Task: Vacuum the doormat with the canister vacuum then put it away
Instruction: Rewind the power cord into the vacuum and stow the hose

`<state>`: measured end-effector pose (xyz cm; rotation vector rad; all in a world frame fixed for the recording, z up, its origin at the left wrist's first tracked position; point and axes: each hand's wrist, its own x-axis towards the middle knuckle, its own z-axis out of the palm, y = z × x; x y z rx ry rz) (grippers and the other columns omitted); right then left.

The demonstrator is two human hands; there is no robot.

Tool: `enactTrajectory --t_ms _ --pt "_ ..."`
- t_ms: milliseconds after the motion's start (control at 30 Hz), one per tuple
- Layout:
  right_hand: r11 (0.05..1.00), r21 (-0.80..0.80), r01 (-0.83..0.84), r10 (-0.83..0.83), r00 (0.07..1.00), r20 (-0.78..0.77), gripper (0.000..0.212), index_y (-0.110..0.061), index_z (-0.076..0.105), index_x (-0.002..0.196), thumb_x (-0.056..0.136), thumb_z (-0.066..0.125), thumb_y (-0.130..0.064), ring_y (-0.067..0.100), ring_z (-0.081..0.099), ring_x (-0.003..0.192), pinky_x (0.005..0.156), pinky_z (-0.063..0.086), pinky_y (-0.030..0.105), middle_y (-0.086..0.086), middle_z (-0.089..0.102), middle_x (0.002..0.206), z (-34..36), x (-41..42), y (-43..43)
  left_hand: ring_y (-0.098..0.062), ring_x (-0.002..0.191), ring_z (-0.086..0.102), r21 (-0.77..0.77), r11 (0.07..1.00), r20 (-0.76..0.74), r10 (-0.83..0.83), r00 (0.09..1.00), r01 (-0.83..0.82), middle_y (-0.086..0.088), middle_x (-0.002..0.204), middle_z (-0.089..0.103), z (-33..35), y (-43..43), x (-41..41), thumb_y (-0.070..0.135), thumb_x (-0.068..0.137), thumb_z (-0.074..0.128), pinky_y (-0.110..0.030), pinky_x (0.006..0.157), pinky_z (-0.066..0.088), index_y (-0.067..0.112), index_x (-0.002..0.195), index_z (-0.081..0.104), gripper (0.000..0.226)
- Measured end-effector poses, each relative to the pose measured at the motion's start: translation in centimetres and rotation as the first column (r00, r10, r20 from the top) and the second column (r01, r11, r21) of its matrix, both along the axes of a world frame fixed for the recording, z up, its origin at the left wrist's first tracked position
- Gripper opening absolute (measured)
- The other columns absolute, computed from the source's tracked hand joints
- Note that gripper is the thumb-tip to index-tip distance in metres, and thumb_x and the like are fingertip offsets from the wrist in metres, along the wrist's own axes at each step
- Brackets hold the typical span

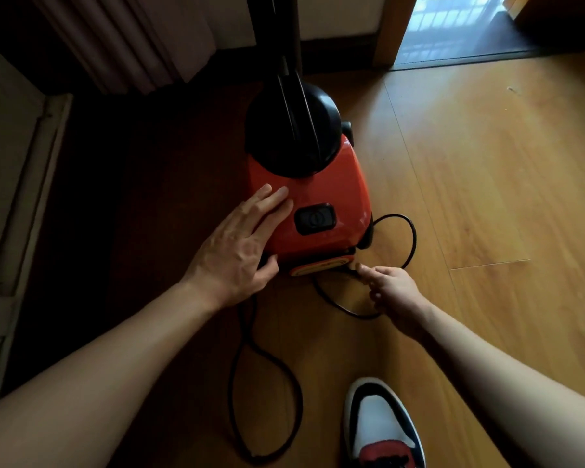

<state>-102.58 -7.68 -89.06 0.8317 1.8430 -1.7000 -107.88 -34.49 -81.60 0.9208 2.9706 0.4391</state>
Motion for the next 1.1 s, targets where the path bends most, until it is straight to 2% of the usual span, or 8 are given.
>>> enactTrajectory --t_ms 100,267,500,633,700,767,867,1100 --pt "0.998 -0.051 0.045 -0.046 0.999 -0.02 0.029 -0.014 0.063 0.077 0.096 0.066 -0.036 0.008 0.03 0.049 0.047 0.024 0.024 -0.005 0.035 0.057 1.0 -0.6 1.3 -0.015 0.152 0.009 0.007 1.0 -0.002 0.01 1.0 -0.01 0.0 0.162 0.02 -0.2 0.2 0.0 0.025 0.084 0.068 -0.044 0.12 0.027 0.014 0.153 0.029 0.081" --pt "0.975 -0.206 0.077 -0.091 0.994 -0.059 0.027 -0.004 0.069 0.094 0.103 0.054 -0.025 0.007 0.03 0.048 0.041 0.023 0.019 -0.006 0.037 0.057 2.4 -0.8 1.8 -0.018 0.152 0.011 -0.034 0.999 -0.024 -0.006 1.0 0.005 -0.003 0.161 0.023 0.1 0.3 -0.1 0.026 0.083 0.069 -0.042 0.12 0.024 0.012 0.153 0.03 0.081" --pt "0.991 0.113 -0.073 0.091 0.982 -0.166 0.035 -0.006 0.07 0.096 0.107 0.047 -0.03 0.013 0.033 0.055 0.047 0.029 0.025 -0.003 0.045 0.065 2.8 -1.4 0.4 -0.019 0.151 0.013 -0.1 0.995 -0.029 -0.022 0.999 0.019 -0.004 0.16 0.025 0.9 0.3 0.0 0.026 0.083 0.069 -0.038 0.118 0.021 0.011 0.152 0.032 0.08" --pt "0.993 0.118 -0.02 0.04 0.985 -0.17 0.034 -0.007 0.069 0.098 0.107 0.046 -0.029 0.012 0.034 0.052 0.046 0.029 0.026 -0.002 0.046 0.066 2.8 -2.0 0.0 -0.023 0.147 0.022 -0.212 0.977 -0.078 -0.053 0.996 0.035 -0.005 0.156 0.03 2.4 0.6 -0.5 0.034 0.083 0.067 -0.037 0.115 0.023 0.012 0.15 0.035 0.078" --pt "0.999 0.03 0.033 -0.027 0.984 -0.176 0.034 -0.004 0.069 0.1 0.107 0.046 -0.028 0.01 0.032 0.049 0.043 0.027 0.024 -0.002 0.042 0.064 2.9 -1.6 0.0 -0.026 0.147 0.021 -0.241 0.97 -0.073 -0.048 0.996 0.029 -0.008 0.157 0.023 2.9 0.7 -0.8 0.039 0.085 0.064 -0.04 0.115 0.025 0.017 0.152 0.03 0.078" --pt "0.998 -0.036 0.049 -0.056 0.977 -0.205 0.034 0.0 0.069 0.1 0.106 0.048 -0.026 0.009 0.031 0.047 0.042 0.024 0.023 -0.002 0.038 0.061 3.3 -0.7 0.2 -0.026 0.152 0.004 -0.245 0.969 -0.03 -0.015 0.999 0.007 -0.01 0.163 0.001 2.8 0.8 -0.9 0.043 0.089 0.058 -0.037 0.114 0.019 0.028 0.156 0.017 0.08" --pt "0.999 -0.035 -0.026 0.016 0.962 -0.271 0.032 -0.001 0.069 0.095 0.103 0.054 -0.028 0.01 0.031 0.049 0.043 0.023 0.023 -0.002 0.037 0.058 4.8 0.2 0.7 -0.021 0.151 -0.012 -0.255 0.967 -0.014 0.001 1.0 -0.005 -0.007 0.164 -0.015 2.3 0.9 -0.7 0.046 0.093 0.052 -0.034 0.114 0.013 0.034 0.157 0.005 0.08" --pt "0.947 0.168 -0.275 0.323 0.804 -0.5 0.037 -0.012 0.066 0.079 0.106 0.045 -0.027 0.002 0.043 0.047 0.047 0.032 0.019 -0.012 0.05 0.054 8.1 0.1 -2.0 -0.021 0.152 -0.005 -0.299 0.954 -0.039 0.004 0.999 -0.015 -0.007 0.164 -0.005 2.8 0.8 -1.1 0.055 0.092 0.048 -0.034 0.115 0.005 0.037 0.156 0.009 0.077"
